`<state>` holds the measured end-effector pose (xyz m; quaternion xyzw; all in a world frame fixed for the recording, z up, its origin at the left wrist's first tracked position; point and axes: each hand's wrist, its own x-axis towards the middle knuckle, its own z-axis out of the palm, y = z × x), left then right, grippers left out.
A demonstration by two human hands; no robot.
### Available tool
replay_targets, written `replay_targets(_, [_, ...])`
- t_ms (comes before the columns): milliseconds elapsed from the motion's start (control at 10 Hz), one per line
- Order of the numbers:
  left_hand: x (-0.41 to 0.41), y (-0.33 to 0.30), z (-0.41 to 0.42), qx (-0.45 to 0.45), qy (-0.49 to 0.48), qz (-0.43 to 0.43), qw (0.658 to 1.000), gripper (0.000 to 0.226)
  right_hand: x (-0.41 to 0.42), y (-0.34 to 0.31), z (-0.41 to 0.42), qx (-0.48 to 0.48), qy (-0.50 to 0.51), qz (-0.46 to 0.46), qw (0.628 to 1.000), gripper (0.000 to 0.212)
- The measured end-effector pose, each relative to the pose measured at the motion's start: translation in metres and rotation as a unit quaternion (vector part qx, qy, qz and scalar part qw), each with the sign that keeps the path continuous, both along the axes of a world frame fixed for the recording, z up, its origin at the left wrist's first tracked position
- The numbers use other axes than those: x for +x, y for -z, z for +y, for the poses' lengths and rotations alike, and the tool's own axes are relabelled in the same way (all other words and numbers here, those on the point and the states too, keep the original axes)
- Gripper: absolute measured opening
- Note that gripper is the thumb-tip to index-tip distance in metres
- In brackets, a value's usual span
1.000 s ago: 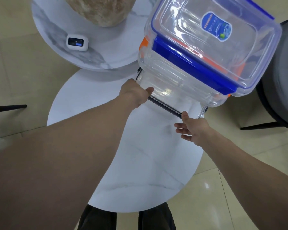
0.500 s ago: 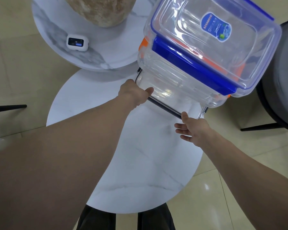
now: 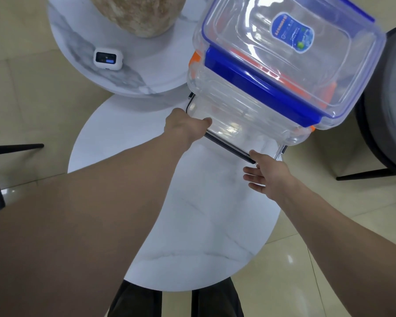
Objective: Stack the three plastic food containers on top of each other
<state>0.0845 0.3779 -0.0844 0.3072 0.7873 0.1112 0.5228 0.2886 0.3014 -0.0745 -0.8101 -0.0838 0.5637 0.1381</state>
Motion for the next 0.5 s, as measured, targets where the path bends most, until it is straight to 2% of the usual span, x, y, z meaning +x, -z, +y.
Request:
replay_targets(300, [0.001,-0.005,-0.011,0.009,-0.009,0.036,0.999,0.076,0.002,0.001,-0.007,0.012,-0.014,-0.018,1.000,0.044])
replay_targets(500, [-0.001,-0.007,-0.028,0.039,0.004,0.056,0.998,0.077,-0.002,-0.004,-0.015,0.014,-0.016,-0.017,1.000,0.043])
